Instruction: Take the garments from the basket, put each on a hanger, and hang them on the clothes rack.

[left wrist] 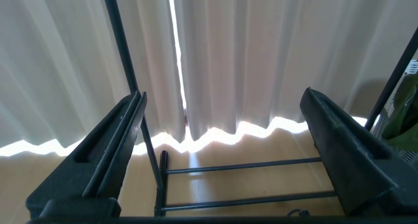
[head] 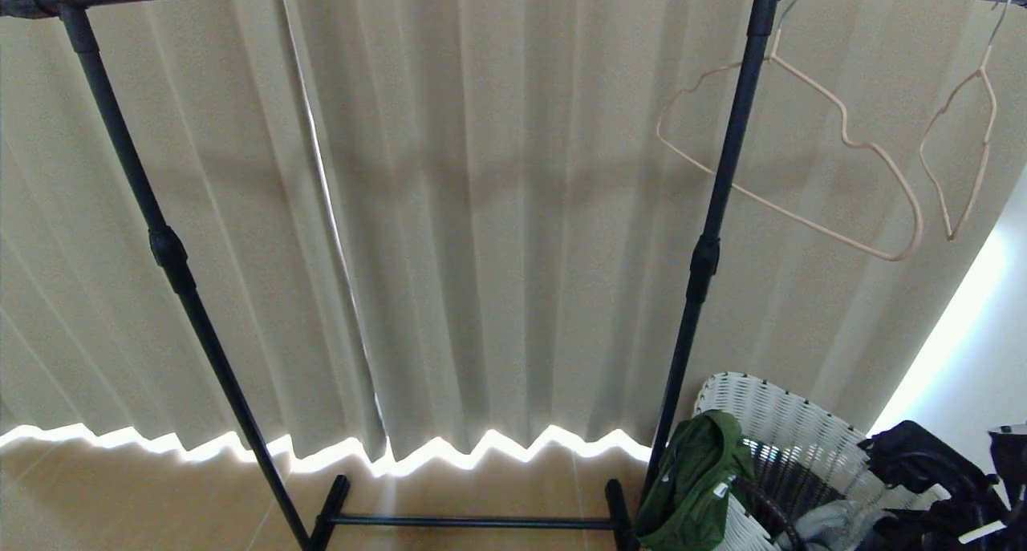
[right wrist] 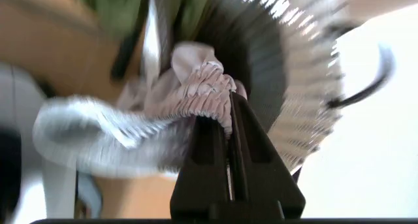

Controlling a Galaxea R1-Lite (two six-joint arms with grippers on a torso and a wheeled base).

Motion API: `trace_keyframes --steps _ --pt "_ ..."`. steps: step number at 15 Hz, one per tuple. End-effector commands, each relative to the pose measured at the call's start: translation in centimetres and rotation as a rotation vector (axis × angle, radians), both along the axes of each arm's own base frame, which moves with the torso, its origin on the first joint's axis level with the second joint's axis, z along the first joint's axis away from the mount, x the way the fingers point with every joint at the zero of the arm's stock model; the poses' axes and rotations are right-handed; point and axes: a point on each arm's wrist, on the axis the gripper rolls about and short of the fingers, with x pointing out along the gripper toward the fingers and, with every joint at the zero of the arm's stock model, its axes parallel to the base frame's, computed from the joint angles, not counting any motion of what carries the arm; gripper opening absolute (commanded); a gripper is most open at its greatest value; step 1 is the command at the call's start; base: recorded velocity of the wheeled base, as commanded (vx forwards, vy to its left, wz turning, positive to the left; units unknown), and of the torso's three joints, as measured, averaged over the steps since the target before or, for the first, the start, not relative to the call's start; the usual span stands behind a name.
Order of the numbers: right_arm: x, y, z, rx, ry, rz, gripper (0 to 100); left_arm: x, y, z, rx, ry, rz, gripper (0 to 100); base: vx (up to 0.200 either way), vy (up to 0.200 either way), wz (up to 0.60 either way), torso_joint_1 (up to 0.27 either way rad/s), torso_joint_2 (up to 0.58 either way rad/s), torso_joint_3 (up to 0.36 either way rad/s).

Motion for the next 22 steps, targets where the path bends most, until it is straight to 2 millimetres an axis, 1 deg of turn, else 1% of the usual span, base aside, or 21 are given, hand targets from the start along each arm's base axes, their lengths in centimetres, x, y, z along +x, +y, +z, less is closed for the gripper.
trace_keyframes --steps 1,3,5,15,22 --pt "-2.4 -0.2 2.9 0.045 -0.223 0.007 0 0.0 0.0 0.0 -0.003 0.0 0.0 100 0.0 0.0 0.0 0.0 0.0 0.0" --pt "-3.0 -0.2 3.5 0.055 -0.272 0.017 0 0.0 0.0 0.0 -0.003 0.0 0.0 100 0.0 0.0 0.0 0.0 0.0 0.0" --pt "-3.6 -0.2 4.0 0.062 -0.316 0.021 0 0.0 0.0 0.0 -0.003 0.0 0.0 100 -0.2 0.0 0.0 0.002 0.0 0.002" --pt "-3.6 -0.3 3.9 0.06 -0.317 0.019 0 0.0 0.0 0.0 -0.006 0.0 0.008 100 -0.2 0.0 0.0 0.001 0.0 0.003" --pt "-3.6 -0.2 3.9 0.061 -0.313 0.02 0 0.0 0.0 0.0 -0.006 0.0 0.01 100 0.0 0.0 0.0 0.0 0.0 0.0"
